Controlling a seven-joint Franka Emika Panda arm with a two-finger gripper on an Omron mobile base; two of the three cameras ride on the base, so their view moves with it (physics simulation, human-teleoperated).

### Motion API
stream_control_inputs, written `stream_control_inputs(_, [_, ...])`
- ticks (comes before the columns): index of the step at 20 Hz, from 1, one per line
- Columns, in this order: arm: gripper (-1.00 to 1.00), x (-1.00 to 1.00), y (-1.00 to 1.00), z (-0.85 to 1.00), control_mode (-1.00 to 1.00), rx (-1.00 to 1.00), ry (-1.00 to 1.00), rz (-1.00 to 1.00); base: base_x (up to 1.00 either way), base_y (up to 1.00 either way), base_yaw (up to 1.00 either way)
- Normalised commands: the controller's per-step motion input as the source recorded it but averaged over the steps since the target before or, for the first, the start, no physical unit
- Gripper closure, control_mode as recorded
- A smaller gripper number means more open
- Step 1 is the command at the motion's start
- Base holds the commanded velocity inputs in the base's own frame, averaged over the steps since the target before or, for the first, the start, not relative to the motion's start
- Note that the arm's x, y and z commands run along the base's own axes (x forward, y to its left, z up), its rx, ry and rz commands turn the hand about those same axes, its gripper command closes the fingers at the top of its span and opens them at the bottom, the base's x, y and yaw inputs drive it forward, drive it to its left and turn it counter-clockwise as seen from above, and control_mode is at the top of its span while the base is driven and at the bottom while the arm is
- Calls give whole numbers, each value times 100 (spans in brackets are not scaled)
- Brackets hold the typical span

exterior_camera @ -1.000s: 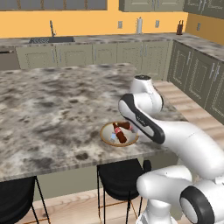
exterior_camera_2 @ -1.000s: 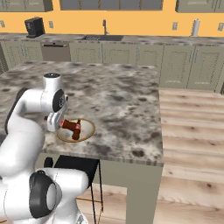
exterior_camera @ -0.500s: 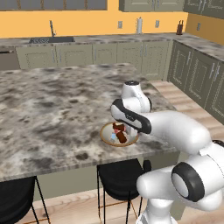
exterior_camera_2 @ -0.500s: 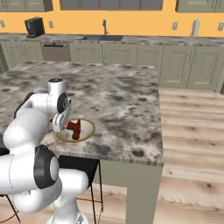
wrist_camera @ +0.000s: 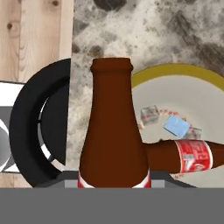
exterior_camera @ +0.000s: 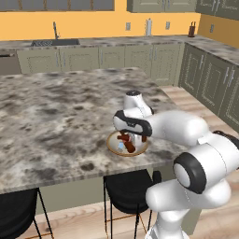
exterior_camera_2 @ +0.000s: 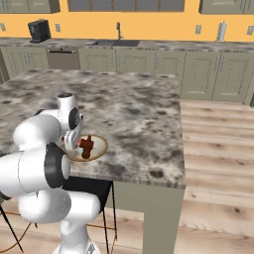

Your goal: Open the fridge, grab two sodas, and place both sodas inside the bowl with ice on the dining counter.

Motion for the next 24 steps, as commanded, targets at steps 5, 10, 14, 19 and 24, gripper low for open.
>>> stream_control_inputs(5, [100,28,5,-27,-100,-3,0,0,0,0,0])
stream_control_inputs(10, [100,23,10,-29,-100,-3,0,0,0,0,0])
stream_control_inputs(14, [100,27,3,-21,-100,-3,0,0,0,0,0])
stream_control_inputs(19, [100,22,0,-25,-100,-2,0,1,0,0,0])
stream_control_inputs(24, [100,16,0,-24,-100,-2,0,2,0,0,0])
